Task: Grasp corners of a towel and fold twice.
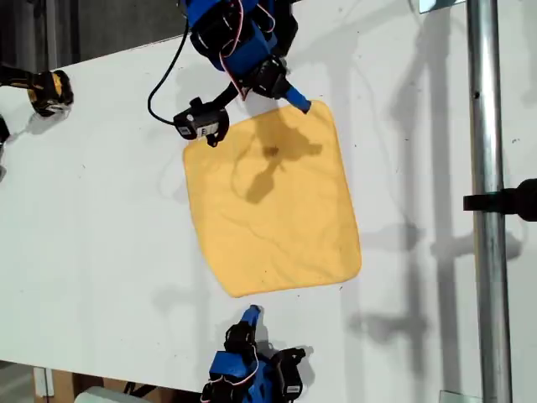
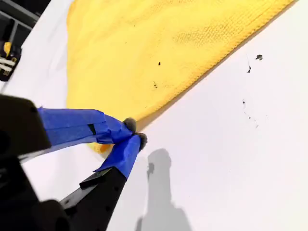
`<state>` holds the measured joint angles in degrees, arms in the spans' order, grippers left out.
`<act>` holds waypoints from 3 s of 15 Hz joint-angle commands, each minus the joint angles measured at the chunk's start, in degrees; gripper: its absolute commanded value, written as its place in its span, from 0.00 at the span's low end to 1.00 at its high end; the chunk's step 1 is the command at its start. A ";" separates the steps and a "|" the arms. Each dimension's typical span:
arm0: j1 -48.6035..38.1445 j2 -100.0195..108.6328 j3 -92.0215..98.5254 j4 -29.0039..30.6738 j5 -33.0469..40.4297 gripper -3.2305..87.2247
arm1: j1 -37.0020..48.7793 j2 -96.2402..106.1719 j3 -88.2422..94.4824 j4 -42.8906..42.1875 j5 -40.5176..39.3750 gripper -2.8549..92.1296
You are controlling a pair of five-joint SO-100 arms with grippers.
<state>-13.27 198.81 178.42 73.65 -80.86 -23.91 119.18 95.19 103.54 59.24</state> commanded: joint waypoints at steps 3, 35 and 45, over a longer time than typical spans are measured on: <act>-0.35 0.44 0.35 0.35 -0.35 0.02 | -0.18 4.66 11.34 -7.82 -0.18 0.44; 0.97 0.44 0.35 0.35 -2.02 0.02 | -0.79 -11.51 43.15 -46.05 5.27 0.23; 1.14 0.44 0.35 0.26 -2.11 0.02 | -0.09 -22.24 36.39 -45.26 6.77 0.03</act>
<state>-12.66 198.81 178.42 73.65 -82.27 -25.05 97.12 131.84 57.66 65.39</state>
